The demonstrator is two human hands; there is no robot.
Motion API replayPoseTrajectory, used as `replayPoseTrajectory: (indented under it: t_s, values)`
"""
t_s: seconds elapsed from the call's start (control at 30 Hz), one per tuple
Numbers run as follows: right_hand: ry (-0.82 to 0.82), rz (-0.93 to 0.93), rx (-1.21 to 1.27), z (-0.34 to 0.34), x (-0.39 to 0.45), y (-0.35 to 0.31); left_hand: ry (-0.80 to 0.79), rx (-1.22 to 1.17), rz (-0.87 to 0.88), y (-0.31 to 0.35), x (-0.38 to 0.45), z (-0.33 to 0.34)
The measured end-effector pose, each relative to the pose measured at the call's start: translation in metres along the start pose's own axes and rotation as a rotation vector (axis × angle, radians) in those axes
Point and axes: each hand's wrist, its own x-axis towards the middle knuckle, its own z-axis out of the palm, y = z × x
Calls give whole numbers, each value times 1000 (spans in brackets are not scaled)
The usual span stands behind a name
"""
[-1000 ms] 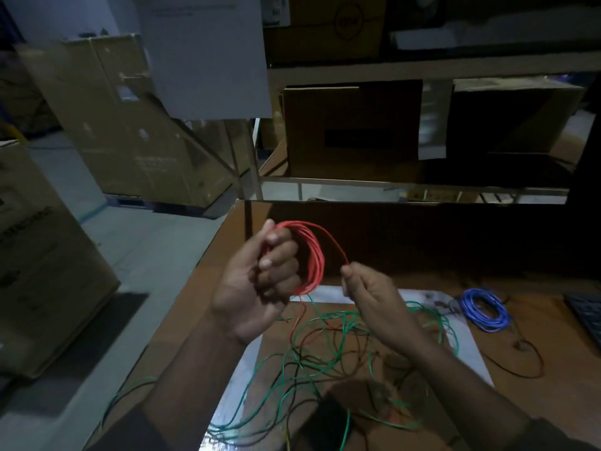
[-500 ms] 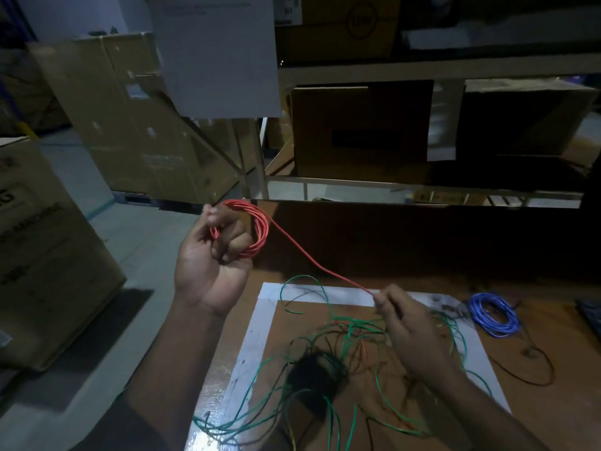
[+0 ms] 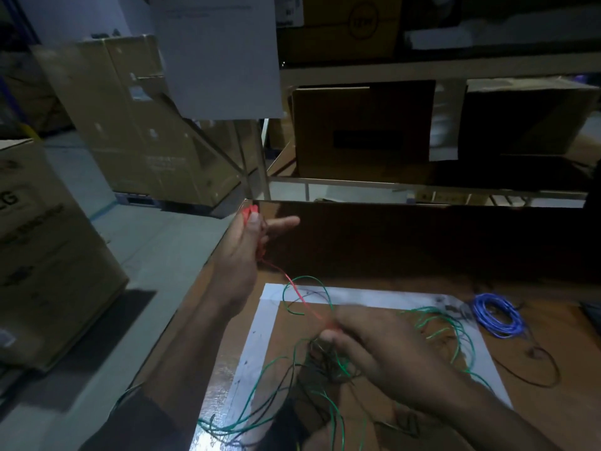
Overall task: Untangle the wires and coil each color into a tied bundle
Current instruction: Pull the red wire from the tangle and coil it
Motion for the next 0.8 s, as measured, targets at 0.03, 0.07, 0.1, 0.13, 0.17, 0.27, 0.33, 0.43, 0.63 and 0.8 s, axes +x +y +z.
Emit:
replayPoseTrajectory:
  t_s: [0.03,0.07,0.1,0.13,0.17,0.27,0.33,0.43,0.63,0.8]
  values:
    - [70,-12,14,-8,2,-1,-33,70,-19,-3,-3,1]
    - [137,-25,31,-15,5,-3,-62,106,-39,-5,-6,3]
    - [206,-34,54,-21,8,-4,-84,153,-48,-6,-8,6]
    - [277,-34,78,-26,13,-4,-116,194,-48,-7,-11,11]
    - [349,-20,104,-31,19,-2,-167,211,-40,-9,-14,16]
    - [517,68,155,-42,35,9,-325,54,-117,-9,-23,29]
    - [570,129,175,-44,43,21,-383,-149,-198,-4,-26,37]
    - [558,203,197,-40,49,38,-456,-346,-261,0,-26,41]
    - [441,240,197,-20,46,55,-482,-843,-436,-1,-24,27]
    - [275,293,91,3,36,59,-476,-1235,-424,1,-21,19]
